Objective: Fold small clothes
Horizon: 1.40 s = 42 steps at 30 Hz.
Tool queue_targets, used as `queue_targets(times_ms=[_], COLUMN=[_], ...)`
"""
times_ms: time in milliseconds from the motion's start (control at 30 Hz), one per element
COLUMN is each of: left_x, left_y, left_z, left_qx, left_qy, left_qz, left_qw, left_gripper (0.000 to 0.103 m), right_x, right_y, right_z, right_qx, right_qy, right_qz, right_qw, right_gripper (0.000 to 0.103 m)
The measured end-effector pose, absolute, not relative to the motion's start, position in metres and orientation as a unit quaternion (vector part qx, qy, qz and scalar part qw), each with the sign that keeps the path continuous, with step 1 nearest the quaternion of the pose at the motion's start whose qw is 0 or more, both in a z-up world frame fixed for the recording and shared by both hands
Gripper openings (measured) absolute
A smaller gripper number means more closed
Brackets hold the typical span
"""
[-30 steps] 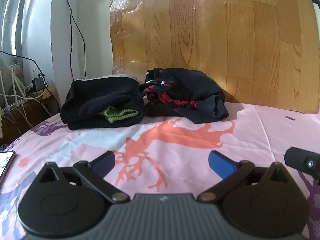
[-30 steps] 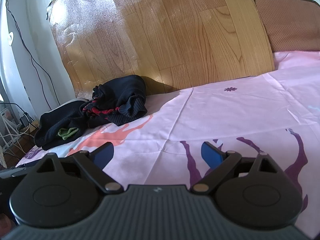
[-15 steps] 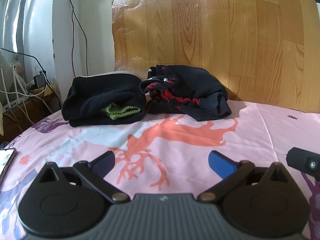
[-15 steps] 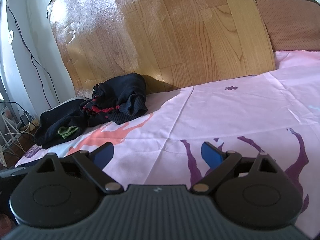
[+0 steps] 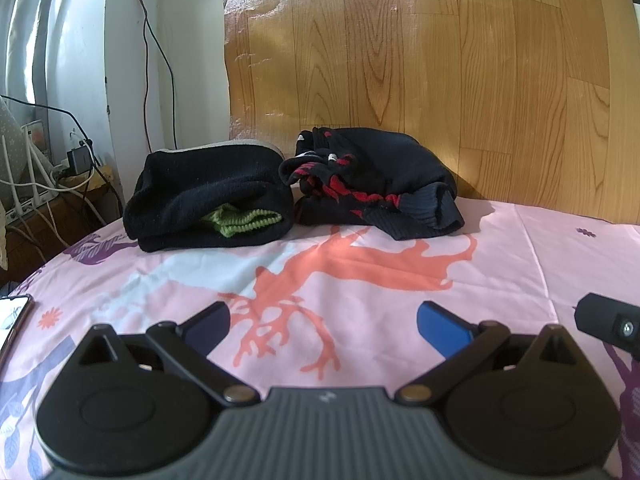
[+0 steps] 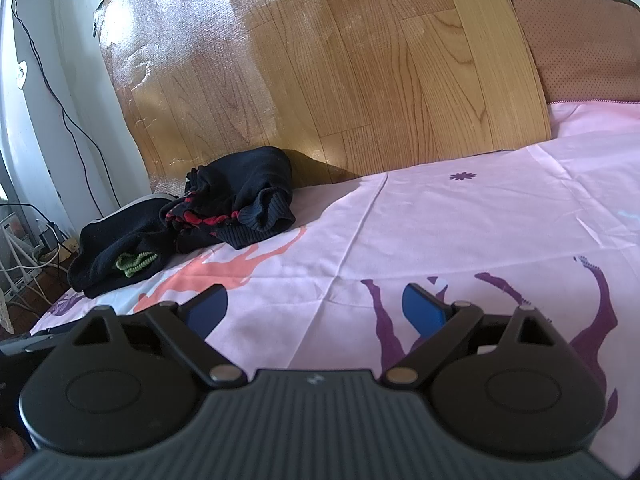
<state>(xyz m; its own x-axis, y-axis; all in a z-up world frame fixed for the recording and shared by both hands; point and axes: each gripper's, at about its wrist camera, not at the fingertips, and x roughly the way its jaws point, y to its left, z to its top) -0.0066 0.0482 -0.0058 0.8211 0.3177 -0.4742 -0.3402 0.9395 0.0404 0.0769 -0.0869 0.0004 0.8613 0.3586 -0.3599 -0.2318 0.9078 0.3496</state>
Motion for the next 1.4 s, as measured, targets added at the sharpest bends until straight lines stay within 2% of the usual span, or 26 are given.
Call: queue_targets(times_ms=[1400], left_x=[-0.008], left_y=[0.0486], left_z=[-0.0052], left_qx=[-0.027], left_qy=[0.243], left_qz=[0.172], left_qw=[0.954], left_gripper=[0.103], right_x=[0.0771], right_y=[-0.0869], right_z=[0.0005], right_qx=[0.15], right_qy=[0.216], right_qz=[0.154], right_qw=[0.952], right_gripper=[0.096])
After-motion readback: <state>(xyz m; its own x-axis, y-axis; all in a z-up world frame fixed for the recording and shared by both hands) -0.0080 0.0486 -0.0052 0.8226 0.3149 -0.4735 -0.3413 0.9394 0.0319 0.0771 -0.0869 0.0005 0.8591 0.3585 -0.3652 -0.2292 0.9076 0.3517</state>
